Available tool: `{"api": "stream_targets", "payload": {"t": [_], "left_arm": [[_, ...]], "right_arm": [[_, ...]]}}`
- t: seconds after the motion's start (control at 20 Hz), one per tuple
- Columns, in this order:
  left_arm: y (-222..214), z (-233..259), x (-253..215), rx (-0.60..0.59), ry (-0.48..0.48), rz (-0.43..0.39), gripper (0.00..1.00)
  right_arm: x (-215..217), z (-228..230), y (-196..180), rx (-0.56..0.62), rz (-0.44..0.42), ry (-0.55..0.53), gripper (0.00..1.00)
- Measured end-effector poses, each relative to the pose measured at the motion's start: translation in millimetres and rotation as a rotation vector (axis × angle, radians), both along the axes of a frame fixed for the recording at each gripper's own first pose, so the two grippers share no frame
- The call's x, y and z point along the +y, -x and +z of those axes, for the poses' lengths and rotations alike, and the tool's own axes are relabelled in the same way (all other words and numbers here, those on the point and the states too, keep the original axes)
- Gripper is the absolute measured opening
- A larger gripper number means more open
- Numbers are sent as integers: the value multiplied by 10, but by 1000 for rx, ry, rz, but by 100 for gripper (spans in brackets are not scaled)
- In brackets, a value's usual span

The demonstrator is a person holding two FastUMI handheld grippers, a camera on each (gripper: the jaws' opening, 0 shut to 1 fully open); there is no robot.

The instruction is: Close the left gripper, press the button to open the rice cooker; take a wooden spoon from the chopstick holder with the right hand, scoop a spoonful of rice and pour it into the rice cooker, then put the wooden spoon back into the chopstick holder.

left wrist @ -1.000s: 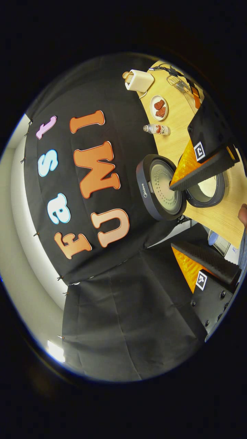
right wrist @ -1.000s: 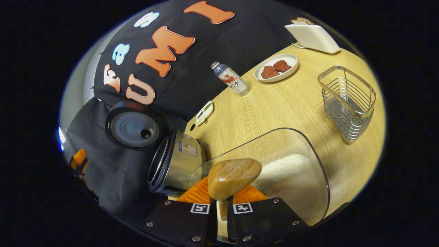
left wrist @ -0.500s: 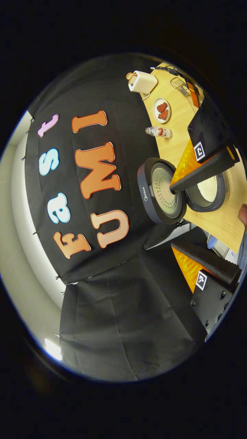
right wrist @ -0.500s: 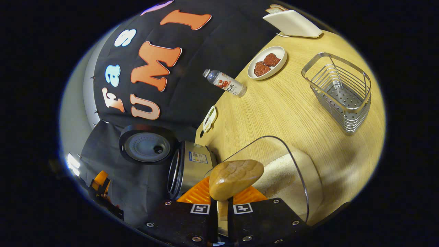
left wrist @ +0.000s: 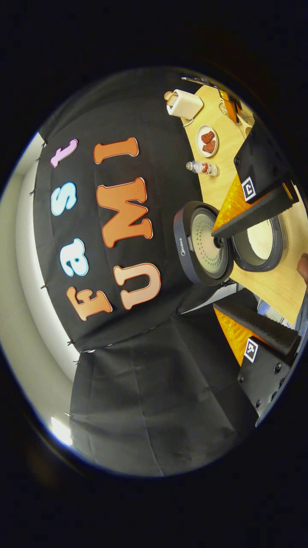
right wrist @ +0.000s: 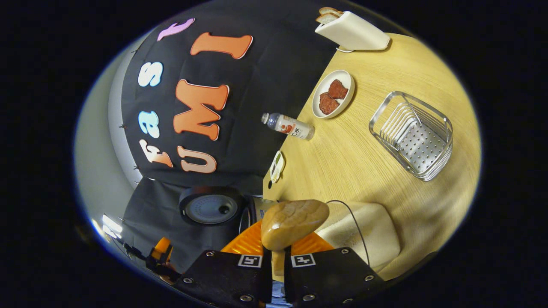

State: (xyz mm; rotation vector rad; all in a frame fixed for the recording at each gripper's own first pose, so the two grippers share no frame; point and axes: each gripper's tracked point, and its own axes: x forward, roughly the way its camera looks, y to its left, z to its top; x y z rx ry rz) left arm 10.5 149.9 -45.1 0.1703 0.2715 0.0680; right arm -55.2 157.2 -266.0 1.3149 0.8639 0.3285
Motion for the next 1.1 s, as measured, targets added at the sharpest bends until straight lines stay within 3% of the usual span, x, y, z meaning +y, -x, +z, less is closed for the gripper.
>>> {"api": "stream_targets", "payload": {"t": [0.55, 0.85, 1.05, 1.1], "left_arm": [[90, -47, 285, -18, 15, 73, 99], [146, -45, 511, -33, 19, 120, 100], [219, -81, 666, -35, 15, 150, 96], [241, -94, 712, -35, 14, 162, 99]], "right_arm": [[127, 793, -475, 6, -83, -343, 10], [465, 1212, -702, 2, -65, -484, 10], [875, 1388, -851, -10, -14, -495, 10], [963, 1429, -894, -12, 1, -495, 10]]}}
